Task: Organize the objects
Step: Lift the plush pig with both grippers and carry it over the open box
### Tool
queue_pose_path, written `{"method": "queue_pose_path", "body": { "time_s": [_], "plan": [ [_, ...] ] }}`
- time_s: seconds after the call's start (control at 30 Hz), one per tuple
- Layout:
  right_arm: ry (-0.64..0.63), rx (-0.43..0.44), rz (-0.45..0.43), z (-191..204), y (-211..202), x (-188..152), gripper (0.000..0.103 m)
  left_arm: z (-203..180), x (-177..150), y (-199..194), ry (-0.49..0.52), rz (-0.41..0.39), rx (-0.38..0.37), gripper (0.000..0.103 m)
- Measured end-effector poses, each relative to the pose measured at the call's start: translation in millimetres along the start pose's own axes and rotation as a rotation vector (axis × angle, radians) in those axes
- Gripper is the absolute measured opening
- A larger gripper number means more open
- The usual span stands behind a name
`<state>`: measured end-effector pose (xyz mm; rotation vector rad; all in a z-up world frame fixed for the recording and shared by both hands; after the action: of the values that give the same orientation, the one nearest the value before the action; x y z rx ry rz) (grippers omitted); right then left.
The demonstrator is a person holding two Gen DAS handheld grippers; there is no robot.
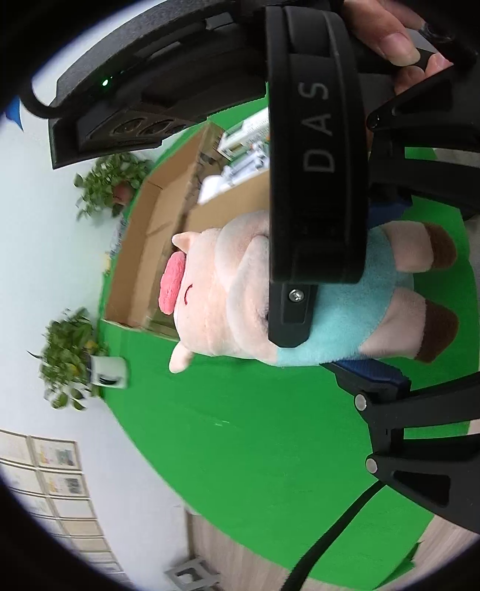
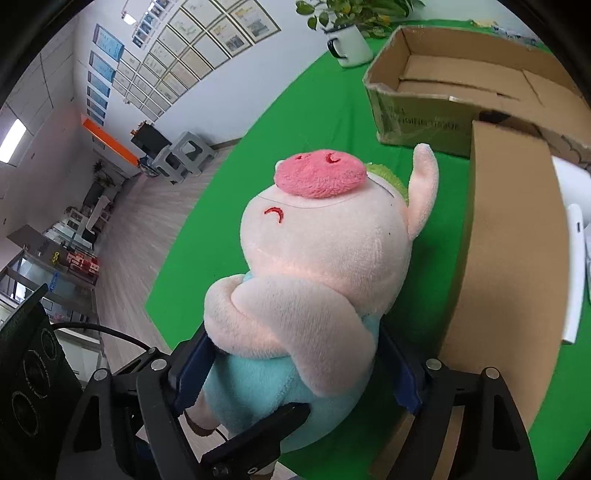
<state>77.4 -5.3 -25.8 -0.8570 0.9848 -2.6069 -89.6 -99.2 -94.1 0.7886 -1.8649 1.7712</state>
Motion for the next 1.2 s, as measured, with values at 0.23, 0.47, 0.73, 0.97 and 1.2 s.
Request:
{"method": "queue_pose_path", "body": {
  "time_s": [0.23, 0.47, 0.73, 0.97, 1.2],
  "plan": [
    [-0.154, -0.059, -0.212, 59.0, -77.3, 52.7, 0.080, -32.9, 79.9, -45.4, 0.077, -0.253, -0.047, 0.059],
    [-0.257, -0.121, -0.397, 73.6, -204.5, 169.0, 0.079, -64.5, 202.0, -58.6, 0.119, -0.429, -0.108, 0.059],
    [-0.189, -0.124, -0.407, 20.6, -225.7, 281.8, 0.079, -75.8, 252.8, -22.3, 0.146, -0.363, -0.138, 0.059],
    [-0.105, -0.085, -0.313, -89.9, -131.2, 384.1, 0.079, -66.7, 256.6, 53.0, 0.110, -0.227, -0.130, 0.059],
    [-0.006, -0.032, -0.175, -181.0, -8.2, 405.5, 0.078, -47.4, 231.8, 133.6, 0.076, -0.055, -0.099, 0.059]
  ]
}}
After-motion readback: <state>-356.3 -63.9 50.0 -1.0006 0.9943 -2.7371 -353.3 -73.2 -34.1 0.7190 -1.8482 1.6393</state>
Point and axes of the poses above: each gripper's, at about its wrist camera, not at the fingertips, and y roughly the way its jaws point, z to its left, x to its top, the point moved 7 cm from there along y, roughly the way its jaws point, and after that the axes turned 11 degrees about x, right-handed, at the moved point
